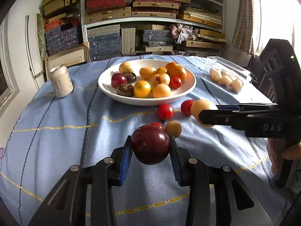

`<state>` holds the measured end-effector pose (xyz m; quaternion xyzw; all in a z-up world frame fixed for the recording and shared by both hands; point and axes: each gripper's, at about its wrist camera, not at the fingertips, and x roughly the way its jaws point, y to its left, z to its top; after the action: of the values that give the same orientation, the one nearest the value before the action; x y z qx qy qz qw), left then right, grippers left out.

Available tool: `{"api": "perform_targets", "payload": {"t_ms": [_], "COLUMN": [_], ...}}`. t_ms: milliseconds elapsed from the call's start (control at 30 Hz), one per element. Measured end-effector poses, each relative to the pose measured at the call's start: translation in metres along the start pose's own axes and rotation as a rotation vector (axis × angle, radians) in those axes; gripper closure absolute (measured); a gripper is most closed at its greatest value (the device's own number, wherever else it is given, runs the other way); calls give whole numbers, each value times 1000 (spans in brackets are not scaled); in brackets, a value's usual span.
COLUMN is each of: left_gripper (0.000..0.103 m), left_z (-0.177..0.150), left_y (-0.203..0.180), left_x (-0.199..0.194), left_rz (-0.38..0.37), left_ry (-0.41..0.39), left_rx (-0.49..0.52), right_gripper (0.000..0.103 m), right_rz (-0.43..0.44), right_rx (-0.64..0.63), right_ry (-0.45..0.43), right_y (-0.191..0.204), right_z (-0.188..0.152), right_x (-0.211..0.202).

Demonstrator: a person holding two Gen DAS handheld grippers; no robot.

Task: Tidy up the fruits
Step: 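Carry the plum to the plate while the right tool grasps a pale round fruit, then lower both held fruits onto the plate and open both tools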

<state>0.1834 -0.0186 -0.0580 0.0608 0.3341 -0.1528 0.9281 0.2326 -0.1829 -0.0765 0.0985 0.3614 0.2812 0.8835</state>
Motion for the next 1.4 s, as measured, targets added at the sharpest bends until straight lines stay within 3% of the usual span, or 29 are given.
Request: {"api": "perform_targets", "payload": {"t_ms": [200, 500, 667, 933, 1267, 1333, 1400], "left_gripper": [65, 65, 65, 65, 64, 59, 44], "left_z": [21, 133, 166, 171, 167, 166, 166], "left_y": [9, 40, 47, 72, 110, 113, 115], "left_x": [-4, 15, 61, 147, 190, 190, 186], "left_rz": [-31, -3, 12, -6, 14, 11, 9], "left_ry": [6, 2, 39, 152, 197, 195, 182], "left_rx": [-25, -31, -42, -128, -209, -222, -238], "right_gripper": [61, 61, 61, 61, 61, 61, 60], "right_rz": [26, -68, -137, -175, -221, -219, -225], "right_rx": [19, -57, -85, -36, -10, -3, 1], "right_ry": [-70, -222, -165, -29, 44, 45, 36], "right_y": [0, 12, -1, -45, -75, -76, -77], "right_z": [18, 113, 148, 171, 180, 179, 179], "right_x": [-37, -85, -37, 75, 142, 143, 140]}}
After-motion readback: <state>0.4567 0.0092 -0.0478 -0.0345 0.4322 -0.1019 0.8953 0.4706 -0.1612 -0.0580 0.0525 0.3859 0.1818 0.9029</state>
